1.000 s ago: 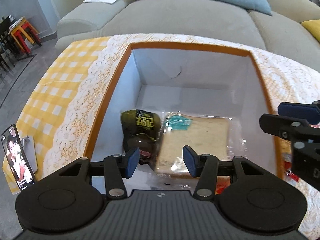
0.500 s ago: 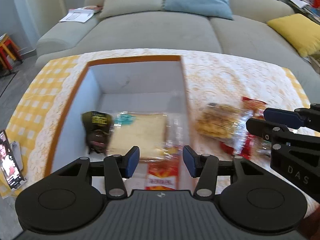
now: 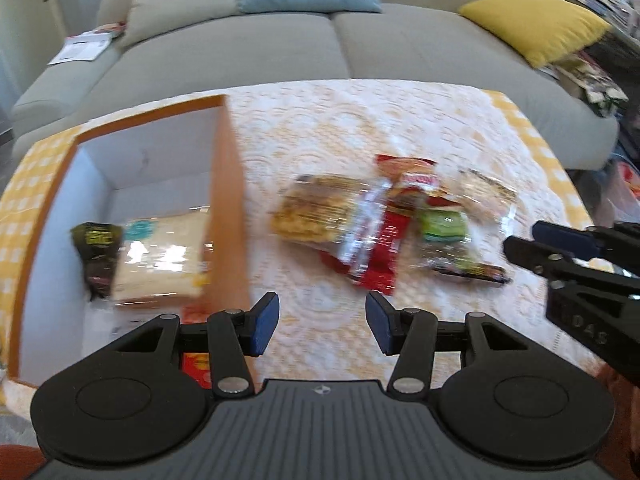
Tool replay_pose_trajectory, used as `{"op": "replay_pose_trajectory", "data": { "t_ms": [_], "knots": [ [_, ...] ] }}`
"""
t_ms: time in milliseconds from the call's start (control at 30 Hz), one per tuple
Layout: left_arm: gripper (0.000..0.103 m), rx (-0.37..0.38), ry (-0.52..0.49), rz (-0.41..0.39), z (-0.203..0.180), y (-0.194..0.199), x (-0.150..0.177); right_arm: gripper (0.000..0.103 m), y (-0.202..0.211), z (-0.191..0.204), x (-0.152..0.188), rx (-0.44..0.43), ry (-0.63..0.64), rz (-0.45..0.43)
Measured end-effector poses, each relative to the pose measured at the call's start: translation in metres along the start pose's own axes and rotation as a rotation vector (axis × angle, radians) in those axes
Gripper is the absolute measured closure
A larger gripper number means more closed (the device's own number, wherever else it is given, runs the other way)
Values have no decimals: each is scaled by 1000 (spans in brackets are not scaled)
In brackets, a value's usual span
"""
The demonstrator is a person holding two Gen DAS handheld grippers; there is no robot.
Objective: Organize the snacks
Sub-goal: 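Withdraw both open tools from the box toward the remaining snacks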
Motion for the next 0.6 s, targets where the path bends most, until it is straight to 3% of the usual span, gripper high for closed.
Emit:
{"op": "replay_pose_trajectory", "data": {
  "t_ms": [100,200,333,600],
  "knots": [
    [39,21,-22,10,-14,-6,1,75,-5,-12,11,-5,-2,19],
    [39,34,-25,25,-22,-13,2,65,-11,-22,20,-3,1,38],
    [39,57,-9,40,-26,-22,0,65,-21,-30,29,-12,-14,68],
    [39,-14,-127,-12,-23,-35,-26,65,-40,-34,29,-56,-89,119]
  ]
}}
Point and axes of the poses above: each gripper's, at about its wrist camera, not at the fingertips, and y roughly against the way its jaws point, z to its left, x to its underside, the point moved 9 cm from there along -y, roughly the way its jaws point, and after that the axes turned 6 degrees about -y, right-handed, at the moved point
